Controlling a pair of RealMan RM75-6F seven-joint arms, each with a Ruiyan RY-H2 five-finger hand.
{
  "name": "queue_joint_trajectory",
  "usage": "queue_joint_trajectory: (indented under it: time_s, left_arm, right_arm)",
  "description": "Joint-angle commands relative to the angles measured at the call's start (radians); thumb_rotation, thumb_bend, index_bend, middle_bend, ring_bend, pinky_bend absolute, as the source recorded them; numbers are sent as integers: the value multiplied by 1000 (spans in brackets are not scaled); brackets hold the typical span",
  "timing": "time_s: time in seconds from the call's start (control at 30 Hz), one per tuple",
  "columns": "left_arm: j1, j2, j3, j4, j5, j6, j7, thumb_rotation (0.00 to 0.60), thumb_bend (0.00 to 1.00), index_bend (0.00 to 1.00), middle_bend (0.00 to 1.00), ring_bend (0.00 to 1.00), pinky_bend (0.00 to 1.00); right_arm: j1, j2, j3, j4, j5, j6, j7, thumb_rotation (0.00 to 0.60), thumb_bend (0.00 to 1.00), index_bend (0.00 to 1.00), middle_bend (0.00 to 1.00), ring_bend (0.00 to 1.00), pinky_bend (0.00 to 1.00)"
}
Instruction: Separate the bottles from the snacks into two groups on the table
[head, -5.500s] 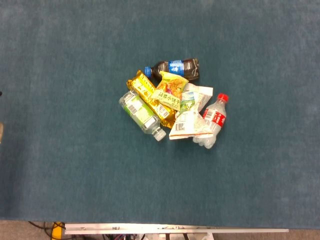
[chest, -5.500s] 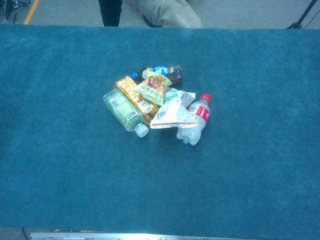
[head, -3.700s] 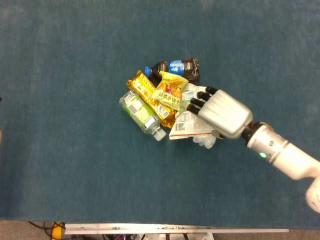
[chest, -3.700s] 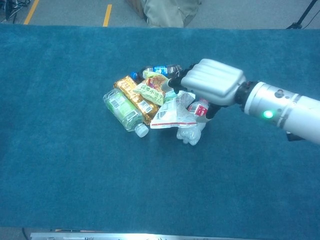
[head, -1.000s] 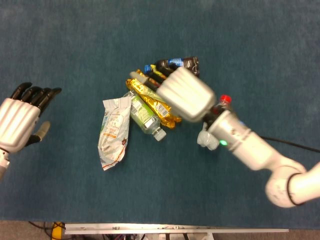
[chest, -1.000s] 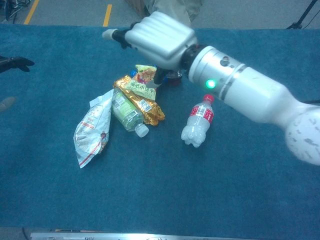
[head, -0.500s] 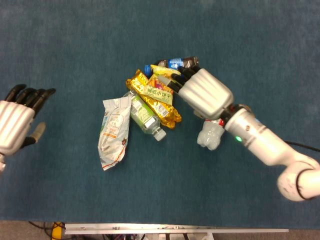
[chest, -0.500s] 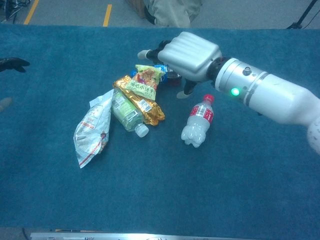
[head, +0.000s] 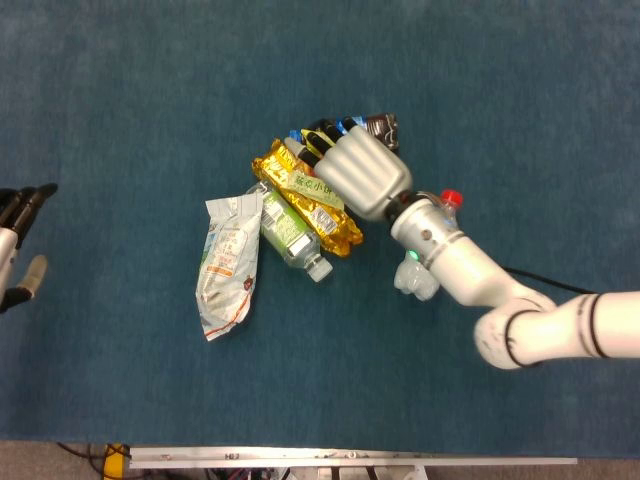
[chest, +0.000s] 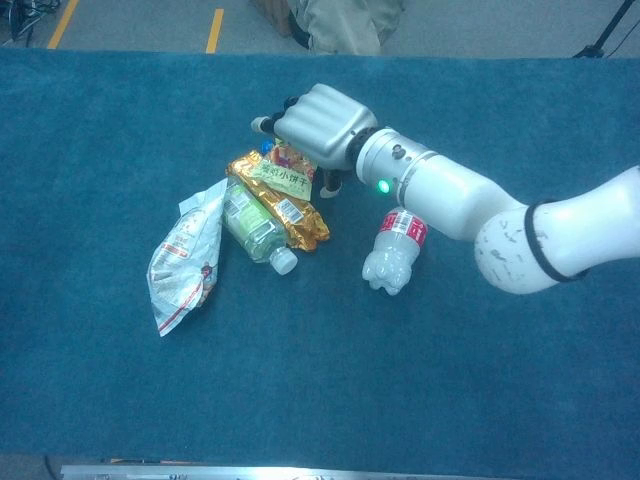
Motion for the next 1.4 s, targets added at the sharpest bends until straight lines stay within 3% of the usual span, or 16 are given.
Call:
queue_joint_trajectory:
  time_s: [0.03,0.13,0.23,0.37,0.7,0.83,1.0,1.07,1.23,1.4]
  left_arm:
    - [5,3,1,-2,2,6,0,600,405,100,202,192,145]
    - [10,5,1,-5,6,15,-1,600,405,100,202,192,145]
    - [13,4,2,-6,16,22,-4,600,405,100,202,192,145]
    - [13,5,4,-10,26,22,-4,600,405,100,203,192,145]
    - [12,4,3,-21,29,13,5,600,405,100,203,192,145]
    - [16,8,3,-30,27,16,12,600,405,100,203,192,145]
    - [20,10,4,-35,25,17,16,600,405,100,203,192,145]
    - [21,10,4,-35,25,17,16,600,405,100,203,192,145]
    - [26,11,5,-33,29,23,10,600,405,100,203,192,145]
    - [28,10,6,-24,30,22,2,600,405,100,203,192,145]
  right_arm:
    - [30,-45,13,54,27,-1,-23,600,0,137,255,164,296]
    - [43,-74,22,91,42,3,-25,600,12,340,317,187,305]
    - [48,-89,30,112,47,5,-12,600,45,482,380,265,397]
    - [49,-96,52,111,27,14,34,600,56,506,419,333,496]
    - [79,-162,144,152,-71,69,168,600,58,505,432,337,503]
    - [109,-205,178,186,-38,61,154,600,58,407,383,266,384]
    - [124,-216,180,182,-2,63,104,600,58,147,265,152,227]
    - [120,-204,172,166,-7,67,98,600,58,93,244,132,200]
    - [65,-90,114,22,-76,71,133,600,58,84,241,130,195]
    - [-17,108,25,-176,-137,34,200,600,58,84,252,129,196]
